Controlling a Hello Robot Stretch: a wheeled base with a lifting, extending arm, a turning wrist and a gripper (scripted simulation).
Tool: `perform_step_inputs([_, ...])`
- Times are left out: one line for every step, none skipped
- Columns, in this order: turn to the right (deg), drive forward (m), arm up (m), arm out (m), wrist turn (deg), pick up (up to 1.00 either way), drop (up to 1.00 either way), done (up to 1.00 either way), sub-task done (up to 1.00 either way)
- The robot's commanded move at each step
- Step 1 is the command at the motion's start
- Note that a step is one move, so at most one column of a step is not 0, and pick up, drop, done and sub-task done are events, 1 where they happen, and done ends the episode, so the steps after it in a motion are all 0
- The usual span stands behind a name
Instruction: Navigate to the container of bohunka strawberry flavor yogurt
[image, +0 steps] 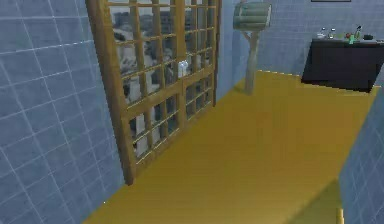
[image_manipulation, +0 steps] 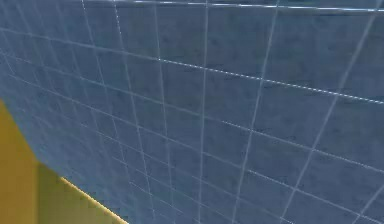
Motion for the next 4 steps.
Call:
perform_step_inputs([30.0, 0.0, 0.0, 0.0, 0.0, 0.0, 0.0, 0.0, 0.0])
perform_step_inputs([0.0, 1.0, 0.0, 0.0, 0.0, 0.0, 0.0, 0.0, 0.0])
perform_step_inputs([0.0, 1.0, 0.0, 0.0, 0.0, 0.0, 0.0, 0.0, 0.0])
perform_step_inputs([0.0, 0.3, 0.0, 0.0, 0.0, 0.0, 0.0, 0.0, 0.0])
